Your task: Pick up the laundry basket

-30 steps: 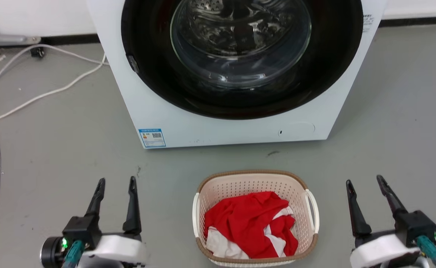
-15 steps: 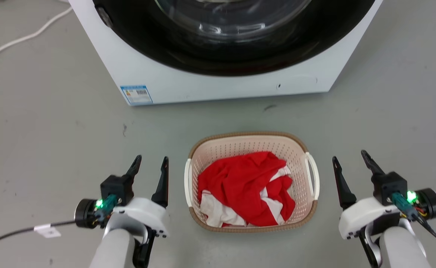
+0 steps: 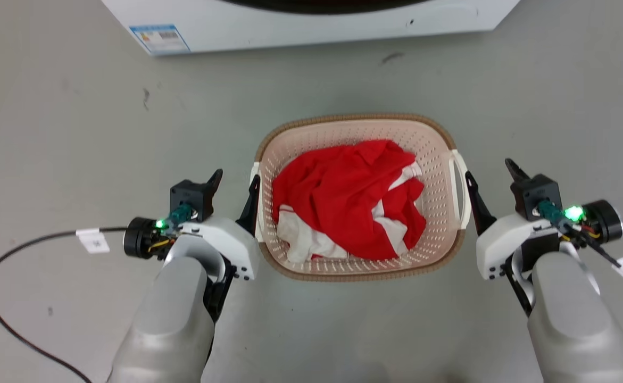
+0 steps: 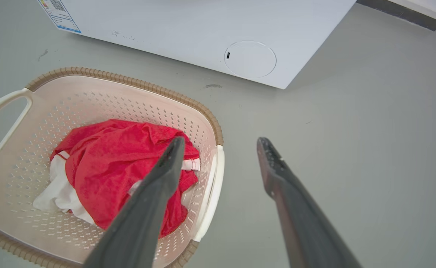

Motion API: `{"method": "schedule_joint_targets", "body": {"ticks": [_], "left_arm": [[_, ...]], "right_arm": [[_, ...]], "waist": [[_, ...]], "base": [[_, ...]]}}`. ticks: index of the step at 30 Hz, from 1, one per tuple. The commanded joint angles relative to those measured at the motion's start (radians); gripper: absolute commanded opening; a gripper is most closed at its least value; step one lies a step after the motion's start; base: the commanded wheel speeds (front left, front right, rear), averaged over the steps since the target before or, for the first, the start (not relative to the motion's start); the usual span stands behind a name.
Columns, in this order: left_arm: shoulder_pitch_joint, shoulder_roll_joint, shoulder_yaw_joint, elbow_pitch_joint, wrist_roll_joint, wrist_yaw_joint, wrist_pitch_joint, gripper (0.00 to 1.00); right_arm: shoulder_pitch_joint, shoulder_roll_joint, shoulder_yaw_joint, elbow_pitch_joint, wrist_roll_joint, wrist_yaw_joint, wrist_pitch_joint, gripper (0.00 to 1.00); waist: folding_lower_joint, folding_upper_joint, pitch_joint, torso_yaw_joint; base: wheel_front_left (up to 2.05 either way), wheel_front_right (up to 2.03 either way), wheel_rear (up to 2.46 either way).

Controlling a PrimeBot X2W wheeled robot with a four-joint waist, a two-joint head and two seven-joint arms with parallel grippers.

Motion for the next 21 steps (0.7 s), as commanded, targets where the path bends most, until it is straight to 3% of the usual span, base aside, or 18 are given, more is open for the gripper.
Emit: {"method": "schedule_joint_targets", "body": {"ticks": [1, 12, 21], "left_arm": [[-0.036, 0.003, -0.006, 0.024, -0.002, -0.001, -0.003, 1.00], [-0.219, 0.006, -0.083, 0.222, -0.037, -0.003, -0.003, 1.00], [-0.304, 0.006, -0.134, 0.281, -0.089, -0.003, -0.003, 1.00]], "right_arm": [[-0.036, -0.007, -0.001, 0.024, -0.010, -0.001, -0.002, 1.00], [-0.204, -0.020, 0.006, 0.218, -0.040, -0.001, -0.002, 1.00], [-0.301, -0.021, -0.009, 0.344, -0.053, -0.001, -0.002, 1.00]], "waist": [[-0.0001, 0.0000, 0.073, -0.008], [-0.0001, 0.0000, 0.215, -0.017], [-0.0001, 0.0000, 0.300, -0.015]], "base": [[0.00, 0.00, 0.00], [0.00, 0.00, 0.00], [0.00, 0.00, 0.00]]}}
